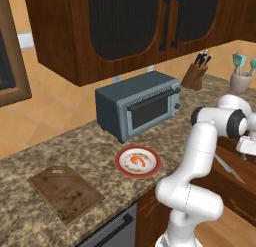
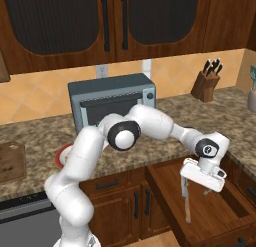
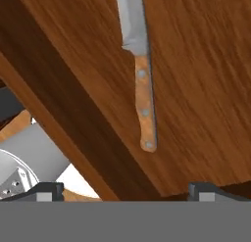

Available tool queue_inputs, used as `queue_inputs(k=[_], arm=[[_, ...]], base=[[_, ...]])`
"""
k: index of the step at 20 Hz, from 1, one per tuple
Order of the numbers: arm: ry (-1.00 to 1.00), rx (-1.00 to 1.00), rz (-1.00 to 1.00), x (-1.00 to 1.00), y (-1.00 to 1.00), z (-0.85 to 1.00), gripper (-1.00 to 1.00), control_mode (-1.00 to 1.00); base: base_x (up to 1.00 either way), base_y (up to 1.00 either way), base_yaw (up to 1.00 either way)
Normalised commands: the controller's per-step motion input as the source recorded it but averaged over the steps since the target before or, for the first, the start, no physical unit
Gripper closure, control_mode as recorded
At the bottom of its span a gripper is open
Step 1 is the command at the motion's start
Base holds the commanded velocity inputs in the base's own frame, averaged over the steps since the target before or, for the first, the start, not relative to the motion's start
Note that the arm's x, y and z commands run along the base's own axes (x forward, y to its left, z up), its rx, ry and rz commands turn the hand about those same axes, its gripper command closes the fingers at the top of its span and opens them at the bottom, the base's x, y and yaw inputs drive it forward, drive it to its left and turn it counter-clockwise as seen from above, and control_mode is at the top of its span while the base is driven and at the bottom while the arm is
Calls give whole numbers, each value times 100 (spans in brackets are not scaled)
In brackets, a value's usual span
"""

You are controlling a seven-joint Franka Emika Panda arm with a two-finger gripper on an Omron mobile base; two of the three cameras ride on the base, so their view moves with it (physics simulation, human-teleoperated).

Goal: Pick up the knife from the drawer and place it on the cutting board. Then place the meat from the plate to the cutting board.

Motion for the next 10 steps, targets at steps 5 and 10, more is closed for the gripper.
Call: queue_inputs(k=[5,10], arm=[[-30,2,21,-44,58,-29,-100,-100],[-51,0,1,-14,44,-18,-100,-100]], base=[[0,0,0],[0,0,0]])
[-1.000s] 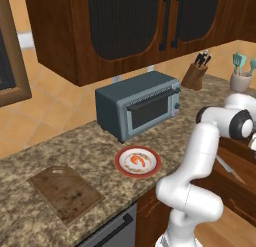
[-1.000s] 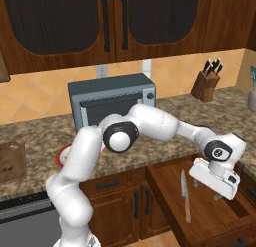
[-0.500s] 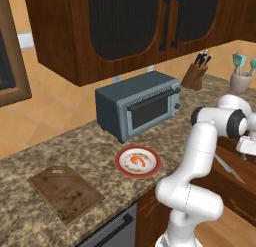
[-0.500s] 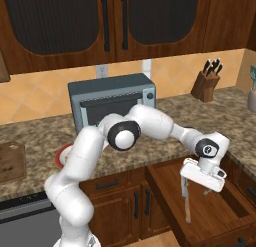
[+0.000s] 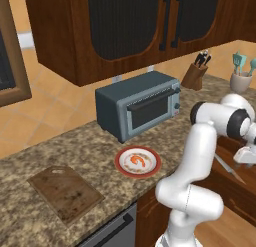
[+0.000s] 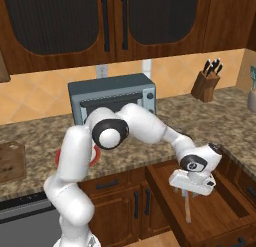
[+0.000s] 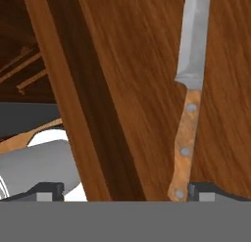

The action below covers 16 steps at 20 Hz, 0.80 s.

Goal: Pick up the knife from the drawer and place it on the cutting board. Then place the meat from the plate to the cutting board.

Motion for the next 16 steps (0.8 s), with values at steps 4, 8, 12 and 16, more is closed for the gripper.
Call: queue_inputs(k=[4,8,12,16], arm=[[-12,-2,-3,48,-7,-11,-100,-100],[9,0,-5,55,-57,0,-100,-100],[17,0,-6,20,-56,-26,-100,-100],[13,0,-2,11,-46,-57,-100,-100]], base=[[0,0,0],[0,0,0],[0,0,0],[0,0,0]])
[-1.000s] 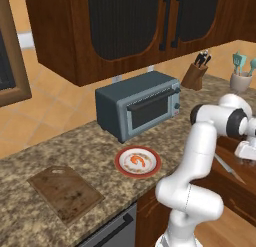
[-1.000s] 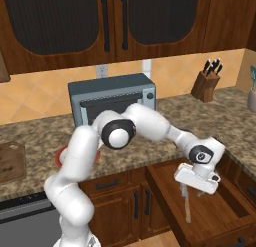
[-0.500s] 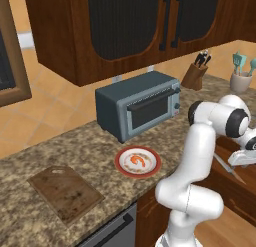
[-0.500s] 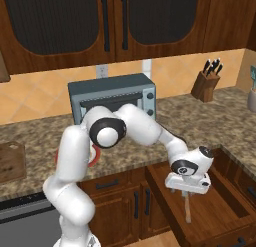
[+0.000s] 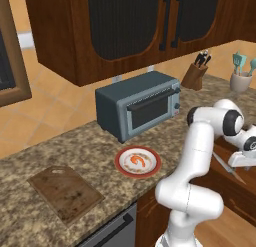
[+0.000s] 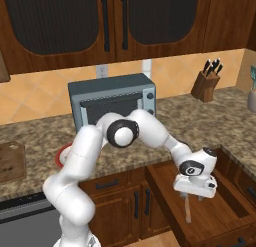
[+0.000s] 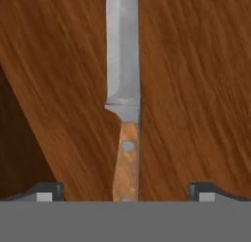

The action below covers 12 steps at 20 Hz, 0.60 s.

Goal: Pick up the knife from the drawer and place it on the cutting board. Then place the meat from the plate to the cutting board.

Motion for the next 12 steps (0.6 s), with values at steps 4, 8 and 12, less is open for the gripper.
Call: queue_inputs(k=[4,8,12], arm=[[5,0,0,23,-40,-45,-100,-100],[0,0,0,-8,-6,-34,-100,-100],[-10,0,0,-71,55,-4,-100,-100]], base=[[0,0,0],[0,0,0],[0,0,0]])
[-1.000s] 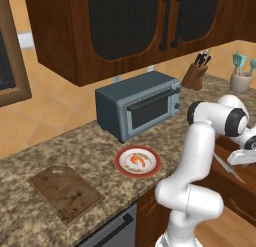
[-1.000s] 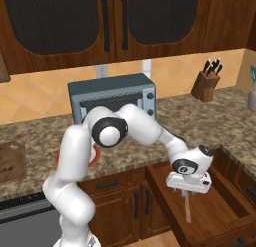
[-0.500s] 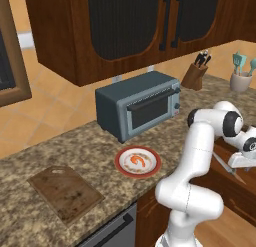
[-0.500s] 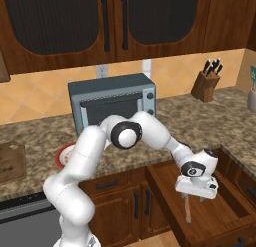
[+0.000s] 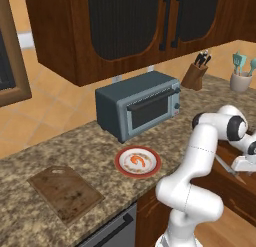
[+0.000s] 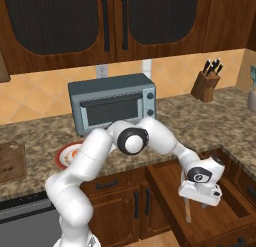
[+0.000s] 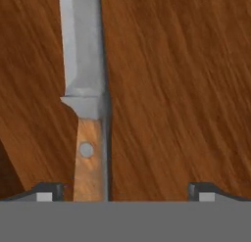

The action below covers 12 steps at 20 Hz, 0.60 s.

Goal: Pick up the knife from the drawer and place it on the cutting board. Then place the meat from the plate to the cutting board.

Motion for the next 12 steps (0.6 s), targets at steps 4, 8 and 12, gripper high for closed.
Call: queue_inputs(k=[4,8,12], arm=[[-4,0,0,-2,61,-10,-100,-100],[0,0,-3,53,3,-25,-100,-100],[0,-3,-5,19,-7,-53,-100,-100]], base=[[0,0,0],[0,0,0],[0,0,0]])
